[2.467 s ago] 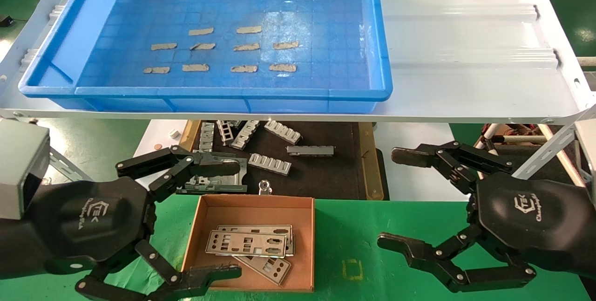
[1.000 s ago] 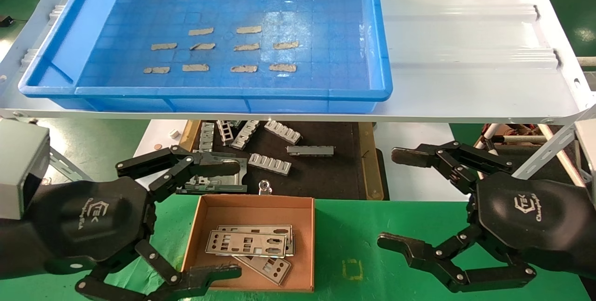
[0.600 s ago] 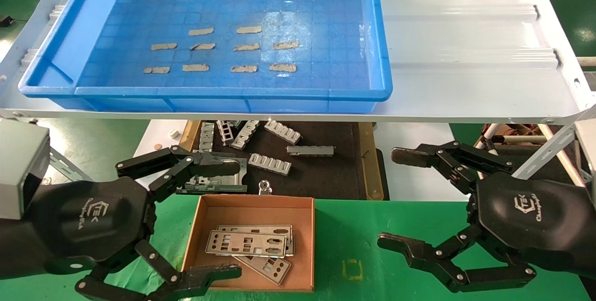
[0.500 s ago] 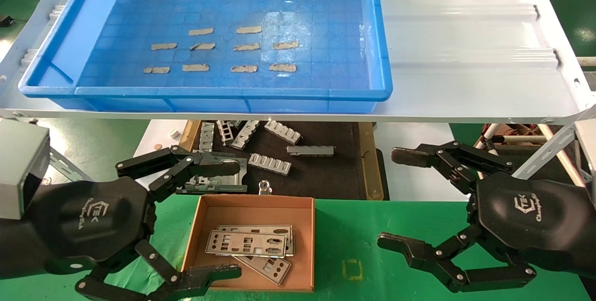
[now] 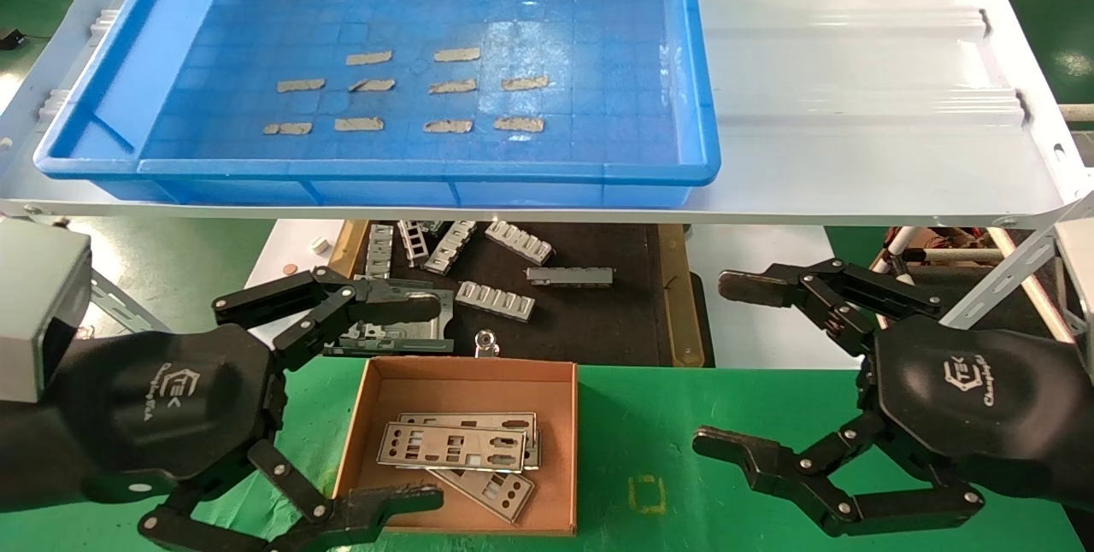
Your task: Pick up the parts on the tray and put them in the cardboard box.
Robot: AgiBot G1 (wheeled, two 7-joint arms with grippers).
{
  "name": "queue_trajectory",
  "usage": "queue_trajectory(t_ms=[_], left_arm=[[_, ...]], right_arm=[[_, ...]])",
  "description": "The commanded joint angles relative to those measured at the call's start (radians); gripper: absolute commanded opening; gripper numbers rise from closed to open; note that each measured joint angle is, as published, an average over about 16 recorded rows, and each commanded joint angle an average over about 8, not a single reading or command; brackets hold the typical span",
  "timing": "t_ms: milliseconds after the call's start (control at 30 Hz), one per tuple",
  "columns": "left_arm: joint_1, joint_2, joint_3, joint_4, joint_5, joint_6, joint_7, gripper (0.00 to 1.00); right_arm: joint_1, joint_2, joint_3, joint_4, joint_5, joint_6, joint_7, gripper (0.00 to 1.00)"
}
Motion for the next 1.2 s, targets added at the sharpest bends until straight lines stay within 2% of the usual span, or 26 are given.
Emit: queue_trajectory(t_ms=[33, 1200], left_arm=[[0.000, 0.000, 0.000, 0.000, 0.000, 0.000, 0.000, 1.00], [0.000, 0.000, 0.000, 0.000, 0.000, 0.000, 0.000, 1.00]], right_arm=[[0.000, 0.000, 0.000, 0.000, 0.000, 0.000, 0.000, 1.00], [0.000, 0.000, 0.000, 0.000, 0.000, 0.000, 0.000, 1.00]])
